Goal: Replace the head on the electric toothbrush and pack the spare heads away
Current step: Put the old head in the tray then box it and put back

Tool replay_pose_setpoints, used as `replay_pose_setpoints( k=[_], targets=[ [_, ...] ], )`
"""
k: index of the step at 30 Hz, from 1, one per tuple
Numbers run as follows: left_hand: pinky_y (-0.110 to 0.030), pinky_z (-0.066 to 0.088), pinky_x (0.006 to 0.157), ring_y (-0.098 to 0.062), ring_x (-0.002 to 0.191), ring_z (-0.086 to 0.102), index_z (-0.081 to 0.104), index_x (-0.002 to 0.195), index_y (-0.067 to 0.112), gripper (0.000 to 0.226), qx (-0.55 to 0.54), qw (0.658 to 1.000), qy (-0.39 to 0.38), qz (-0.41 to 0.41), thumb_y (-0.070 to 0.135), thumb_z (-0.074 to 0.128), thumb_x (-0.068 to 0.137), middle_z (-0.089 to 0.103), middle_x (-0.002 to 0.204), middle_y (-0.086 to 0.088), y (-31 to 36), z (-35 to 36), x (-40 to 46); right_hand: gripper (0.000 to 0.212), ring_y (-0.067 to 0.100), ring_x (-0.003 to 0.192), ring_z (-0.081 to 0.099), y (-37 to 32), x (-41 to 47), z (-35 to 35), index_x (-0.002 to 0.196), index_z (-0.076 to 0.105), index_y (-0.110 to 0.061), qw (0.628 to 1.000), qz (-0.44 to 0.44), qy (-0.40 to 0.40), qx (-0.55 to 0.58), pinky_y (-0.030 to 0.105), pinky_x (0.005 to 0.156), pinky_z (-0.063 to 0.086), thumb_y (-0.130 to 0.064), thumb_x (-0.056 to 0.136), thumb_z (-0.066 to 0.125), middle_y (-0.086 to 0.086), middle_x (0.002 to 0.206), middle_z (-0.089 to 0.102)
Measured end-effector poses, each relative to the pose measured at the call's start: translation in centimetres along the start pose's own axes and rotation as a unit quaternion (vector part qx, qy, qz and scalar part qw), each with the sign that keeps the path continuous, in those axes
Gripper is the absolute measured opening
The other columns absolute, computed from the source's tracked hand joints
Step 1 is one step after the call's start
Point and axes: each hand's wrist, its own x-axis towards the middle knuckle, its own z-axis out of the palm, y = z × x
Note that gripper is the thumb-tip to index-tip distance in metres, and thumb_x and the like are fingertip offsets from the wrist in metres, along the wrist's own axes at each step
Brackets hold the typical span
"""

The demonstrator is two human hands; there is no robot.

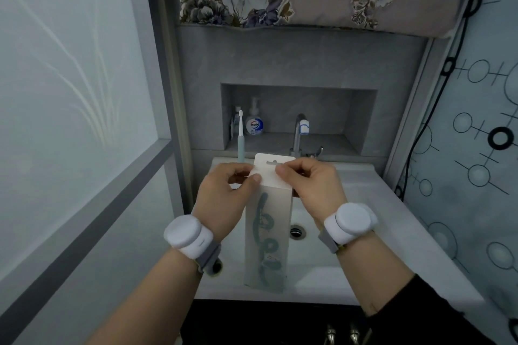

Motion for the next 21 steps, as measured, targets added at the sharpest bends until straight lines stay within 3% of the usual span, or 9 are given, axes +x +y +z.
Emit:
replay_pose_setpoints(
  k=[4,7,11,16,19,21],
  targets=[
    [-0.005,0.044,0.07,0.002,0.086,0.058,0.071,0.102,0.023,0.022,0.07,0.996,0.001,0.06,0.034,0.059,0.087,0.062,0.098,0.011,0.0,0.1,-0.4,0.008,0.018,0.069,0.061,0.1,-0.1,0.1,0.076,0.072,-0.019,1.0,-0.004,0.001,-0.019,0.047,0.076,0.057,-0.011,0.077,0.074,-0.004,0.07,0.067],
    [-0.018,0.05,0.068,-0.006,0.076,0.056,0.072,0.096,0.02,0.026,0.167,0.973,0.01,0.16,0.035,0.051,0.091,0.057,0.093,0.009,-0.3,0.3,-0.7,0.019,0.031,0.08,0.066,-0.1,-0.1,0.2,0.074,0.069,-0.026,1.0,0.001,0.004,-0.029,0.051,0.078,0.057,-0.007,0.075,0.073,0.002,0.082,0.071],
    [-0.03,0.054,0.068,-0.01,0.077,0.055,0.072,0.092,0.02,0.026,0.166,0.969,0.02,0.181,0.036,0.051,0.091,0.057,0.092,0.008,-0.6,0.3,-0.5,0.024,0.034,0.089,0.066,-0.4,-0.1,0.2,0.074,0.066,-0.028,0.999,0.013,-0.001,-0.035,0.052,0.078,0.056,-0.005,0.076,0.072,0.008,0.092,0.071],
    [-0.029,0.054,0.076,-0.007,0.085,0.054,0.067,0.108,0.02,0.032,0.145,0.978,0.016,0.146,0.042,0.05,0.091,0.052,0.1,0.01,-0.5,0.4,-0.5,0.018,0.031,0.086,0.065,-0.2,0.2,0.2,0.074,0.067,-0.03,0.998,0.007,-0.008,-0.062,0.051,0.078,0.056,-0.013,0.077,0.072,-0.003,0.081,0.067],
    [-0.018,0.044,0.085,-0.005,0.107,0.05,0.033,0.139,0.023,0.07,0.047,0.998,-0.012,0.036,0.055,0.057,0.081,0.04,0.128,0.01,-0.9,1.4,-2.3,0.009,0.027,0.078,0.064,0.2,0.8,-0.3,0.075,0.068,-0.029,0.994,-0.006,-0.011,-0.107,0.051,0.075,0.056,-0.022,0.076,0.072,-0.002,0.076,0.066],
    [-0.026,0.042,0.095,-0.012,0.121,0.046,0.008,0.145,0.031,0.104,0.023,0.997,-0.058,-0.047,0.059,0.07,0.067,0.036,0.139,0.007,-1.5,3.0,-4.3,0.007,0.022,0.067,0.059,0.3,1.1,-0.5,0.075,0.066,-0.028,0.991,-0.016,-0.001,-0.134,0.051,0.071,0.056,-0.023,0.076,0.072,-0.005,0.067,0.061]
  ],
)
